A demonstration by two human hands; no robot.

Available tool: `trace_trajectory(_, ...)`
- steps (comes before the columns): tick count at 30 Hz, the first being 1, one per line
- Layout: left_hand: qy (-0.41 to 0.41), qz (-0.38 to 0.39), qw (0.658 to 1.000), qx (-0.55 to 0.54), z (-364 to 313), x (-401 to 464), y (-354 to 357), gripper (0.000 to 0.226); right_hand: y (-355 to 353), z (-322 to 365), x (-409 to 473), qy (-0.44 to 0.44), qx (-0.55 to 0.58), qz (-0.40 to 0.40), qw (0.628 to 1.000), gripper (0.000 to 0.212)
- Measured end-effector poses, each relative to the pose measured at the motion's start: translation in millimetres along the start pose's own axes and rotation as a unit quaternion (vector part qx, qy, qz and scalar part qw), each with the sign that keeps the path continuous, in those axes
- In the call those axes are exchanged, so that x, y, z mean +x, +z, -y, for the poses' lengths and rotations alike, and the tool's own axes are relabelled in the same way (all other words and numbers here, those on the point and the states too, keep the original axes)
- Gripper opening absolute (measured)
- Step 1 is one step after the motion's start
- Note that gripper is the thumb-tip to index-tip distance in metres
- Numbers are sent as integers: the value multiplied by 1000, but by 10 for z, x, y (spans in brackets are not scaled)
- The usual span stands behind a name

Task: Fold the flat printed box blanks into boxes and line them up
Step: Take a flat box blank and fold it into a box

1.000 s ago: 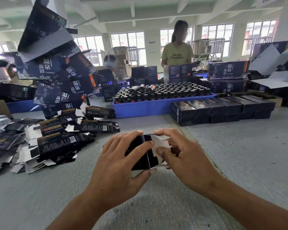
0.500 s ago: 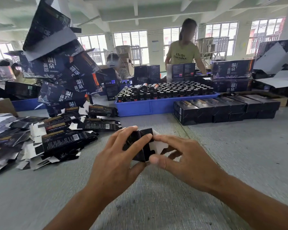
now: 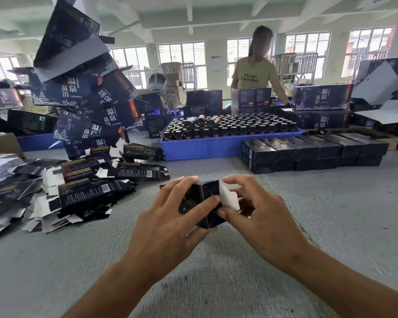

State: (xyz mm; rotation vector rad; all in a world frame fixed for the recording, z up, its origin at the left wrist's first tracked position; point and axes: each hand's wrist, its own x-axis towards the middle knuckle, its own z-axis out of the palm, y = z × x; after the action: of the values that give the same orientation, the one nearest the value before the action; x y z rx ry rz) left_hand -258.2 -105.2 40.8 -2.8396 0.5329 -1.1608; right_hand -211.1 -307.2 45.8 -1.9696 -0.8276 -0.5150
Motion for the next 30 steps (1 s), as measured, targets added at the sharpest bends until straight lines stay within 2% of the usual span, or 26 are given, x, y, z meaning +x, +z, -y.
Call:
trace_trajectory(3,-3,-6,1000,0,-3,-6,26,56,5,11,11,33,33,-12,999,36)
trace_trajectory(6,-10,-15,1000,-14,-1,-16,43,56,2,39,2,24,42,3,999,33)
trace_trajectory(8,-22,-29,999,-34,1,-18,41,58,3,59,-10,8,49,21,999,38)
trace_trajectory(11,-46,-58,995,-62,-11,-7,25,73,-5,70,-10,-1,57,36,998,46)
trace_trajectory(16,-76,-63,992,-73,-109,7,20,90,2,27,24,58,113,12,992,20)
trace_trajectory(22,-80,-67,992,-71,-158,13,26,87,9,5,47,104,144,42,983,10)
trace_trajectory(30,-69,-67,992,-76,-183,4,32,89,10,13,33,105,105,-11,989,9)
